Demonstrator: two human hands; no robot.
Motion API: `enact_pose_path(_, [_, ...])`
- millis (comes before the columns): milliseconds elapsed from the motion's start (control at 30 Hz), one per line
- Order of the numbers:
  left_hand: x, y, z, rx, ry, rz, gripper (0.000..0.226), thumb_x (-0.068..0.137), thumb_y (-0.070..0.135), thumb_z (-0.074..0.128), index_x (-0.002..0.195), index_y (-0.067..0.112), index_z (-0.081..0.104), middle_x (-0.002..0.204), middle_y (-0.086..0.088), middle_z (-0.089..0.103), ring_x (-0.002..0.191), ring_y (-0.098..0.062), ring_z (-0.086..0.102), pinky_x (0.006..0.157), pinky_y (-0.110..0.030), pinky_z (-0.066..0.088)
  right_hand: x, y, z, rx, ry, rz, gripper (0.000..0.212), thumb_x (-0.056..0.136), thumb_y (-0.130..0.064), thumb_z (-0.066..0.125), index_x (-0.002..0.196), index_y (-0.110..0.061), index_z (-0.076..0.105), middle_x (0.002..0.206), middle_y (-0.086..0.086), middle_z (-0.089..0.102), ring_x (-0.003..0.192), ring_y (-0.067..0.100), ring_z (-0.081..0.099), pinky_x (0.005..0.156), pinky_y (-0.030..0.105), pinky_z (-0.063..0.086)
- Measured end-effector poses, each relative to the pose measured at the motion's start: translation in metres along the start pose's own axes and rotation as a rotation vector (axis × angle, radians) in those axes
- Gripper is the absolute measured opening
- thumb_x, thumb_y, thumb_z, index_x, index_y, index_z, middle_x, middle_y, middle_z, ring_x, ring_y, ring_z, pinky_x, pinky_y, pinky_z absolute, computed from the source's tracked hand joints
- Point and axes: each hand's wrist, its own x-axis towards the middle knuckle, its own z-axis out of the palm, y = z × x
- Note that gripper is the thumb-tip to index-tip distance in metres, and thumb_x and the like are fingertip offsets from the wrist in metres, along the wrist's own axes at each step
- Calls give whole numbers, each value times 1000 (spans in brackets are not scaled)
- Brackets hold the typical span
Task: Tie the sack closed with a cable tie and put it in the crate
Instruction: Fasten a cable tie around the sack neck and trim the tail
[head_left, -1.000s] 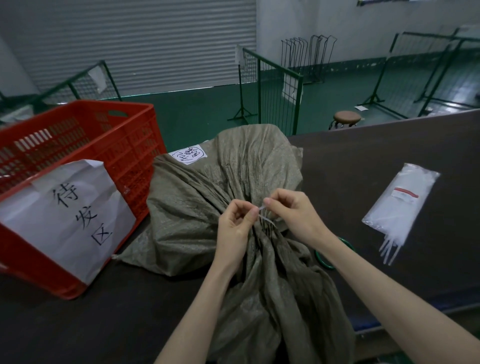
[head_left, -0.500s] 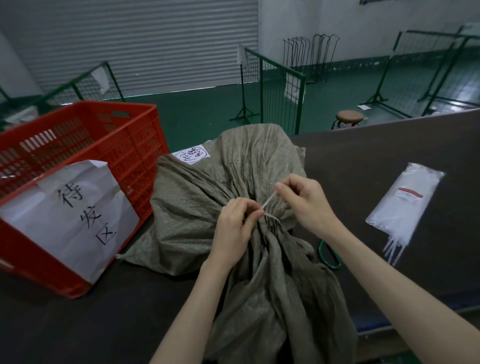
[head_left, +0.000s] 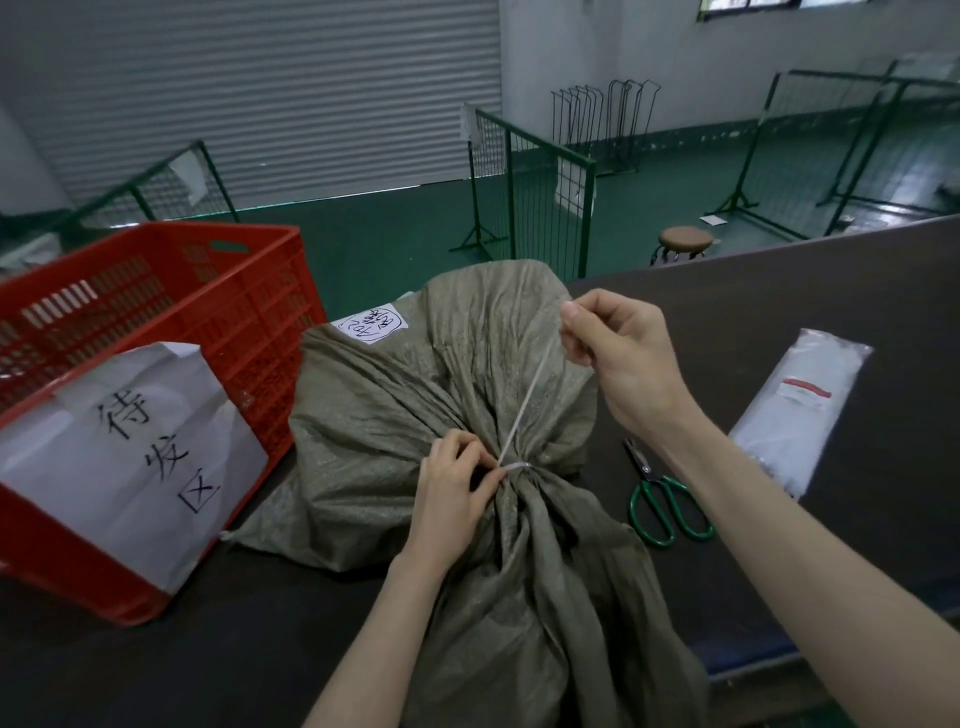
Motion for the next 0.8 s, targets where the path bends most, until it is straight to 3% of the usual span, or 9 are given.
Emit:
enact_pose_path(367, [-4, 10, 6, 110, 0, -33, 13, 84, 25, 68, 84, 14, 62, 96, -1, 53, 91, -20, 50, 76, -39, 47, -1, -11, -4, 62, -19, -16, 23, 91, -4, 55, 69, -8, 59, 56, -4, 51, 54, 11, 42, 53, 19, 38])
enact_pose_path(600, [-2, 24, 7, 51, 55, -105, 9, 86, 22, 66, 85, 13, 64, 94, -1, 50, 93, -17, 46, 82, -33, 41, 3, -11, -2, 125, -33, 11, 26, 91, -10, 54, 66, -14, 58, 56, -4, 51, 55, 13, 40, 55, 25, 35])
enact_pose_path(700, [-3, 32, 3, -85, 89, -179, 13, 92, 23, 58, 84, 14, 63, 87, 1, 52, 85, -15, 49, 77, -29, 40, 0, -11, -2, -19, -96, -16, 26, 96, -13, 51, 70, -9, 54, 61, 2, 47, 57, 13, 41, 58, 24, 38])
enact_pose_path(800, [-7, 36, -3, -303, 105, -278, 20, 97, 16, 50, 82, 11, 63, 77, 1, 61, 72, -9, 56, 67, -24, 41, -6, -11, -3, -44, -129, -43, 32, 94, -32, 50, 74, -6, 53, 63, 0, 49, 57, 11, 44, 58, 22, 40])
